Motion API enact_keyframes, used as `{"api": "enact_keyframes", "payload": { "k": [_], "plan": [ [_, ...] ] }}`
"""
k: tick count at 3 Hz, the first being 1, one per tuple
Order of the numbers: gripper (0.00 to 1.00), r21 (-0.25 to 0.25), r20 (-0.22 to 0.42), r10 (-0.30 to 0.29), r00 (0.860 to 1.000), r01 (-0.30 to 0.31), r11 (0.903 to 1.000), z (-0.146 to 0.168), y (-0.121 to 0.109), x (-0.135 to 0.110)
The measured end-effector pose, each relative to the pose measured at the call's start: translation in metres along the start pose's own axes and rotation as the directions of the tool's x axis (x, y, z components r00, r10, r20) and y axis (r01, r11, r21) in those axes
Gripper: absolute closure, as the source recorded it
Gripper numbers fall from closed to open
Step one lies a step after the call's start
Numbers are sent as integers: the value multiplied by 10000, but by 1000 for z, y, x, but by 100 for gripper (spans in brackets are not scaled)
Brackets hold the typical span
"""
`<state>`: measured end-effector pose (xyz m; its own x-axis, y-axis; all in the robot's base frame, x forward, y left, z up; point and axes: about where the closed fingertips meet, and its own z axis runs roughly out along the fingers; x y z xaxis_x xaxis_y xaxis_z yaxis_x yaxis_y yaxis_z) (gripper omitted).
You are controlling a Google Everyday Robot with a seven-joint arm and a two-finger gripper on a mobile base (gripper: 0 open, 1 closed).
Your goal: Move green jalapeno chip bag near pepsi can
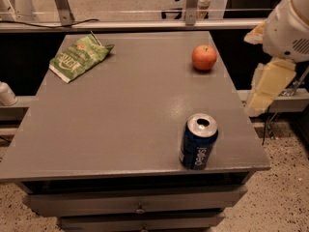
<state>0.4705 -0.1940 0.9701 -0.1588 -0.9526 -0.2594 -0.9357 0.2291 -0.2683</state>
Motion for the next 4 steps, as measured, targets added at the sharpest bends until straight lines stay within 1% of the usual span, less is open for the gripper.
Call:
{"api": "enact_keyframes", "payload": {
  "k": [1, 2, 3, 4],
  "plan": [
    [0, 94, 1055, -566, 9928, 559, 9984, 31, -34, -37],
    [0, 250, 2431, -802, 9667, 764, 9968, 60, -68, -86],
    [0, 614, 3456, -640, 9362, 455, 9971, 80, -88, -131],
    [0, 949, 4315, -103, 9020, -340, 9949, 94, -100, -174]
  ]
}}
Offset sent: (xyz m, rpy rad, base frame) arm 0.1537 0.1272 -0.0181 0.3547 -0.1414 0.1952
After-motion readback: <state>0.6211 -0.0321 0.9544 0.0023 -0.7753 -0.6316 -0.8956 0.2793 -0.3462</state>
